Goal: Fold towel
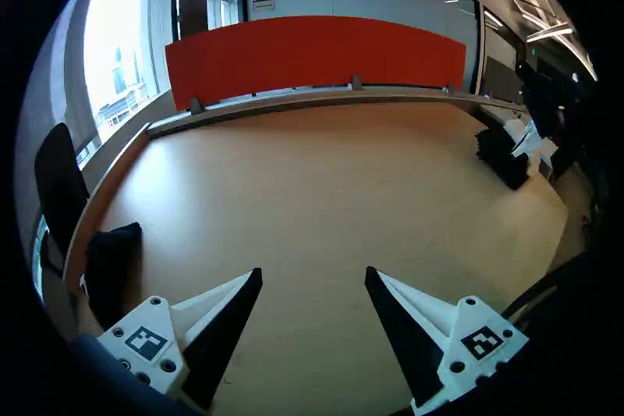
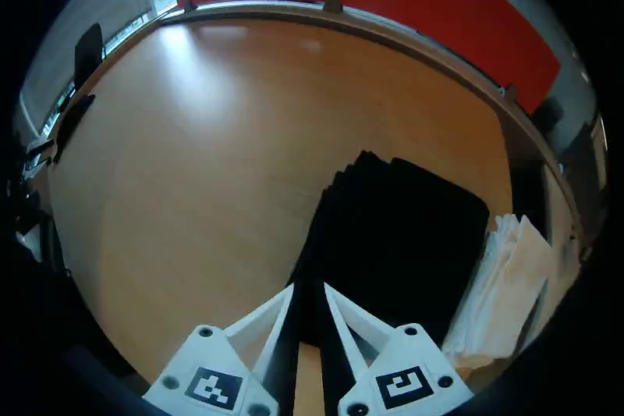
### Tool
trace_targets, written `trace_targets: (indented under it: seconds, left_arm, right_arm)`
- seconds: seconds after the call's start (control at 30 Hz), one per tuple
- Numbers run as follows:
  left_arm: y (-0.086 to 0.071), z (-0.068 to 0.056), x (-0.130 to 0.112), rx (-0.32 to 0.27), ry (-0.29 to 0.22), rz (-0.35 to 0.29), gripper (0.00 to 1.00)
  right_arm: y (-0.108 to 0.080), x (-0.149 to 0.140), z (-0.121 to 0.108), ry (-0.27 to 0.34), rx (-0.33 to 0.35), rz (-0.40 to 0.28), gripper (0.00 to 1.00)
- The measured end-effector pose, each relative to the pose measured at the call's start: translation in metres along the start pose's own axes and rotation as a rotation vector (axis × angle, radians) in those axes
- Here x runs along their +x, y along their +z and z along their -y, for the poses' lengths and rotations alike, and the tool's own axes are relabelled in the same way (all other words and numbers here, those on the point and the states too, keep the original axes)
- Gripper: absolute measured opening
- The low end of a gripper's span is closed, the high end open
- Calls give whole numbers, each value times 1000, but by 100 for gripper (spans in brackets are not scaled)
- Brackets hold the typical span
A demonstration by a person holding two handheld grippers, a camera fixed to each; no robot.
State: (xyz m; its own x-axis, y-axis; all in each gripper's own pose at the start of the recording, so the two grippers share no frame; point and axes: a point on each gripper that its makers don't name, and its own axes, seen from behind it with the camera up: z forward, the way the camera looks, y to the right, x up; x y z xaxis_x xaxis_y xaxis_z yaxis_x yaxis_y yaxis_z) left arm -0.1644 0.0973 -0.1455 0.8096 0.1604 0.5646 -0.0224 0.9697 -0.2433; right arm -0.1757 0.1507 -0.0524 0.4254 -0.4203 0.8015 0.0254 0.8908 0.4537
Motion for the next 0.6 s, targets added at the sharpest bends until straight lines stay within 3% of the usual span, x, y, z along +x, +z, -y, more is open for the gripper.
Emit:
trace_targets:
  seconds: [0.6]
  left_arm:
    - [-1,1,-1,0,-2,2,98]
  right_arm:
    - [-7,-13,7,-18,48,35,12]
